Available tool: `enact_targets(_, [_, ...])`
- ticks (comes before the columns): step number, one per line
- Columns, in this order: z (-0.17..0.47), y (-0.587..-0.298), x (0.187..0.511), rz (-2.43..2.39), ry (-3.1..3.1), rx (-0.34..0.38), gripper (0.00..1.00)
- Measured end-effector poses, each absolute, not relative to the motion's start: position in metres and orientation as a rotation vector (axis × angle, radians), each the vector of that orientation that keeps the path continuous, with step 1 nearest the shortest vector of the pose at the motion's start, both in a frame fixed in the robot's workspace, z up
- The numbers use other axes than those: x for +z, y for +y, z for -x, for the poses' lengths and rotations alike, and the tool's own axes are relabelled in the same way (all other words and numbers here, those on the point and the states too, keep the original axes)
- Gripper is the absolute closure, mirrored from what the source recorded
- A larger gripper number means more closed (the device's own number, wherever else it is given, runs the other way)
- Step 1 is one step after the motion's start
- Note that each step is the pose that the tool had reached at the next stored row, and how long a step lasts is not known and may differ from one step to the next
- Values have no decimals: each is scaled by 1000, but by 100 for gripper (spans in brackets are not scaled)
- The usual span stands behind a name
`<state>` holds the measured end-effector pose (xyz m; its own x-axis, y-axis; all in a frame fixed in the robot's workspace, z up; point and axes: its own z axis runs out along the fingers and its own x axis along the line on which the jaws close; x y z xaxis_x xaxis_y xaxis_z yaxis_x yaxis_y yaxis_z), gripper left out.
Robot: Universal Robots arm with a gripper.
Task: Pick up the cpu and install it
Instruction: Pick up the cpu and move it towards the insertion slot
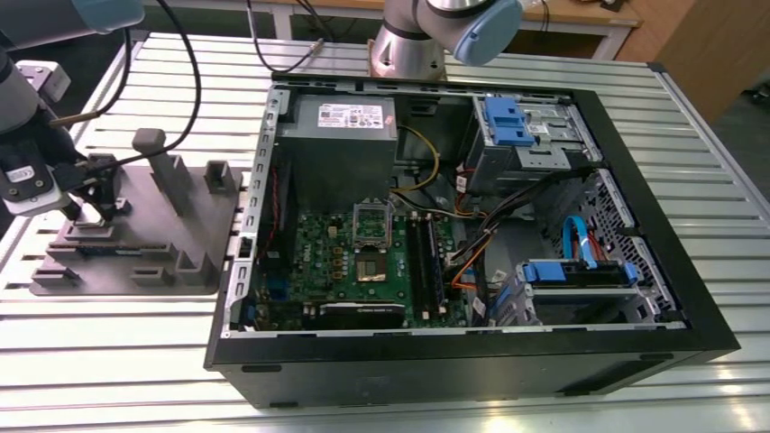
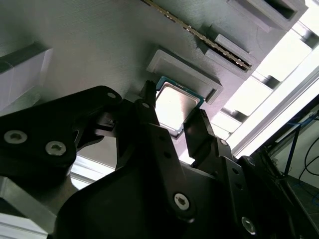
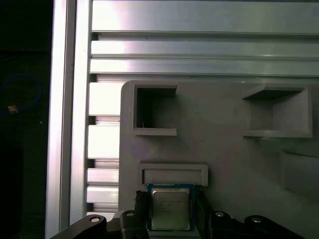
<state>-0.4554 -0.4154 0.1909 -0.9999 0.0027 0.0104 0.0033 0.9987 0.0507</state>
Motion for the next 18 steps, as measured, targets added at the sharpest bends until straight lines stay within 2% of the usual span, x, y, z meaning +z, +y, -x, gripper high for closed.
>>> enact_targets(18, [455, -415, 195, 5, -3130, -80, 53])
